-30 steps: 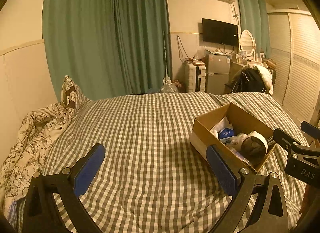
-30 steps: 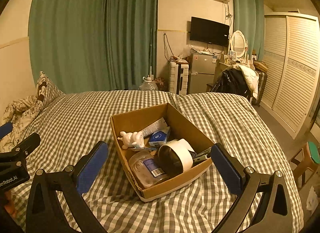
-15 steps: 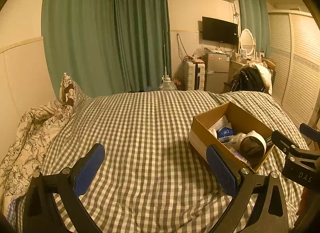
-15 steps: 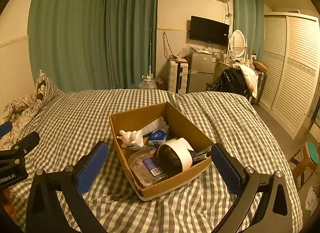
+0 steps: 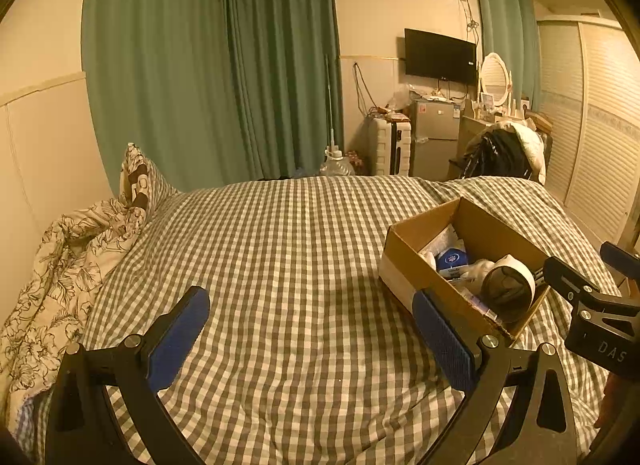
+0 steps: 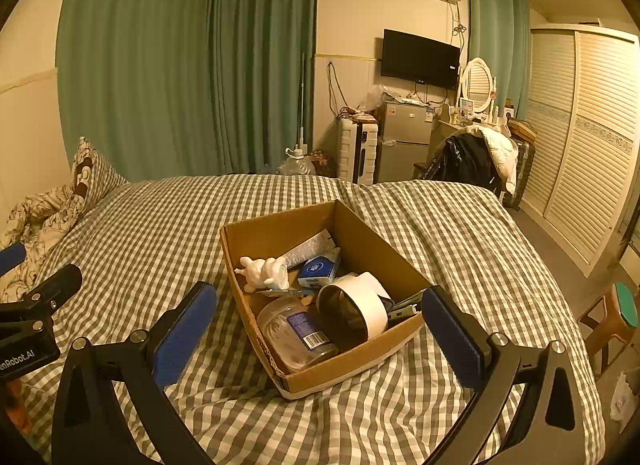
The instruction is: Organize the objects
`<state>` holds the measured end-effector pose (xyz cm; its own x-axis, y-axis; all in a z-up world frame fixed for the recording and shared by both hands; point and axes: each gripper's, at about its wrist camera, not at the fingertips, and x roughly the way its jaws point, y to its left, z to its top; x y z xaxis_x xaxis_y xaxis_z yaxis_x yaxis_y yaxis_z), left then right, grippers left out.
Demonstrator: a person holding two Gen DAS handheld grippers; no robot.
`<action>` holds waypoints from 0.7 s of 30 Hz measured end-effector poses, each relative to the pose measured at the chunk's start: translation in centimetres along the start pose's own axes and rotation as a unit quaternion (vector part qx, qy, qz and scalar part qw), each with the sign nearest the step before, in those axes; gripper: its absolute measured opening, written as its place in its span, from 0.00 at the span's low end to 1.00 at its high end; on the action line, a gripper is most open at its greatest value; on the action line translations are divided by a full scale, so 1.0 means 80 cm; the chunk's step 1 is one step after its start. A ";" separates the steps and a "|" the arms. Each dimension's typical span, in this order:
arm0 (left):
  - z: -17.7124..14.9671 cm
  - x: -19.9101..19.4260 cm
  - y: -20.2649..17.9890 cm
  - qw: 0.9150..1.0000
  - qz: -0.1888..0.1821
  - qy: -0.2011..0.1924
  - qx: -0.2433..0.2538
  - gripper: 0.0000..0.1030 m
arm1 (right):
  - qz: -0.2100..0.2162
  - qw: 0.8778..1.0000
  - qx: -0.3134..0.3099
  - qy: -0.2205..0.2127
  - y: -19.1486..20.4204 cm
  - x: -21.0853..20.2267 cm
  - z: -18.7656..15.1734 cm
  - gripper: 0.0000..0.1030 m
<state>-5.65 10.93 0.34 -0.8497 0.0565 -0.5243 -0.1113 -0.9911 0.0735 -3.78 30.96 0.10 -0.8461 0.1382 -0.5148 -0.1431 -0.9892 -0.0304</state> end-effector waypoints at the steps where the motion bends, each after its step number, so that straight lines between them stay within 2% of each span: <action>1: 0.000 0.000 0.000 1.000 0.000 0.000 0.000 1.00 | 0.000 1.000 0.000 0.000 0.000 0.000 0.000 1.00; 21: -0.001 0.001 0.001 1.000 0.001 0.001 0.001 1.00 | 0.001 1.000 -0.004 0.010 -0.004 0.006 -0.003 1.00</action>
<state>-5.67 10.84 0.28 -0.8489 0.0542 -0.5258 -0.1105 -0.9910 0.0762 -3.99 31.36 -0.35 -0.8357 0.1352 -0.5323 -0.1374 -0.9899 -0.0358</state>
